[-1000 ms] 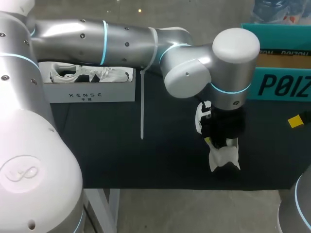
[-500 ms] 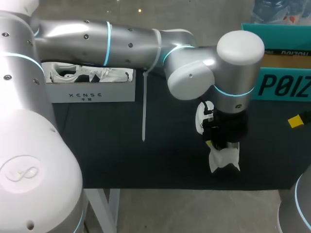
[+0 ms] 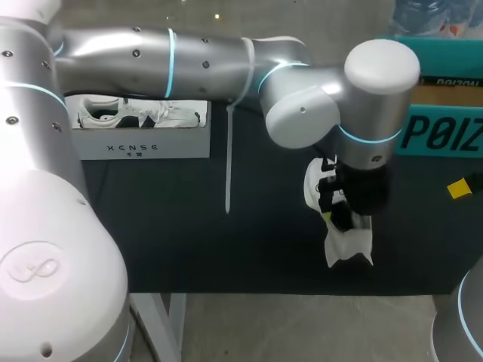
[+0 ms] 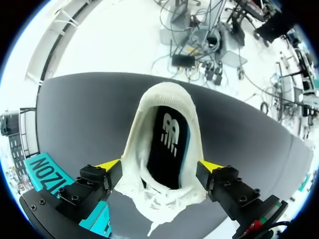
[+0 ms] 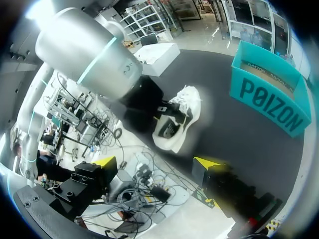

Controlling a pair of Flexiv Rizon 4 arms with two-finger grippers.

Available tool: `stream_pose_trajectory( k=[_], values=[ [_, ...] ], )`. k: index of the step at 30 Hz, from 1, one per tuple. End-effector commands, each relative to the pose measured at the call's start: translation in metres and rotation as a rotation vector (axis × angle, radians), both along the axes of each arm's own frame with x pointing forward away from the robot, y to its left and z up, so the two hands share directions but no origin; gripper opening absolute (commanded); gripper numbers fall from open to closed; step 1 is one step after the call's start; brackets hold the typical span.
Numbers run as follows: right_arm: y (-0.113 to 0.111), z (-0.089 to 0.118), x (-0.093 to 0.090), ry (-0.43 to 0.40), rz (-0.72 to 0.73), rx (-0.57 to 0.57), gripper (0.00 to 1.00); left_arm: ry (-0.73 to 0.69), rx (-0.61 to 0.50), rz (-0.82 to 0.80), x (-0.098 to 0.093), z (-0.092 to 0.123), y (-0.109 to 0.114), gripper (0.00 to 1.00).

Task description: Take the shoe out of the shoebox, open the shoe tongue, remove and reinsert the insole, then place the shoe into the shoebox

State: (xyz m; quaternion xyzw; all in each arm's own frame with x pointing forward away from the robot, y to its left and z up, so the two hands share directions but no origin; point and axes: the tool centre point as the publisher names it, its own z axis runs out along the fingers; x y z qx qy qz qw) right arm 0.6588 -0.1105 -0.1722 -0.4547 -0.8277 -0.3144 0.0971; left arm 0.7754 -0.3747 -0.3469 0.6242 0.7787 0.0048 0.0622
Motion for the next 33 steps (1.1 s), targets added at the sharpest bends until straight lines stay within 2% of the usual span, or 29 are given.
stream_pose_trajectory(
  k=[1,10,13,14,15,16,23,33],
  values=[
    [0.0,-0.001,-0.001,0.0,0.0,-0.001,1.0,-0.005,0.001,-0.005,0.0,0.014,0.005,1.0],
    [0.0,-0.001,-0.001,0.0,0.0,-0.001,1.0,-0.049,-0.008,0.006,0.008,0.041,0.007,1.0],
    [0.0,-0.001,-0.001,0.0,0.0,-0.001,1.0,-0.059,-0.003,0.015,0.01,0.043,0.008,1.0],
    [0.0,-0.001,-0.001,0.0,0.0,-0.001,1.0,-0.066,-0.001,0.023,0.011,0.043,0.007,0.96],
    [0.0,-0.001,-0.001,0.0,0.0,-0.001,1.0,-0.068,0.0,0.033,0.012,0.042,0.007,0.34],
    [0.0,-0.001,-0.001,0.0,0.0,-0.001,1.0,-0.065,0.001,0.038,0.013,0.041,0.006,0.0],
    [0.0,-0.001,-0.001,0.0,0.0,-0.001,1.0,-0.046,-0.005,0.054,0.007,0.029,-0.001,0.0],
    [0.0,-0.001,-0.001,0.0,0.0,-0.001,1.0,-0.005,-0.004,0.088,-0.008,0.007,0.007,0.0]
  ],
)
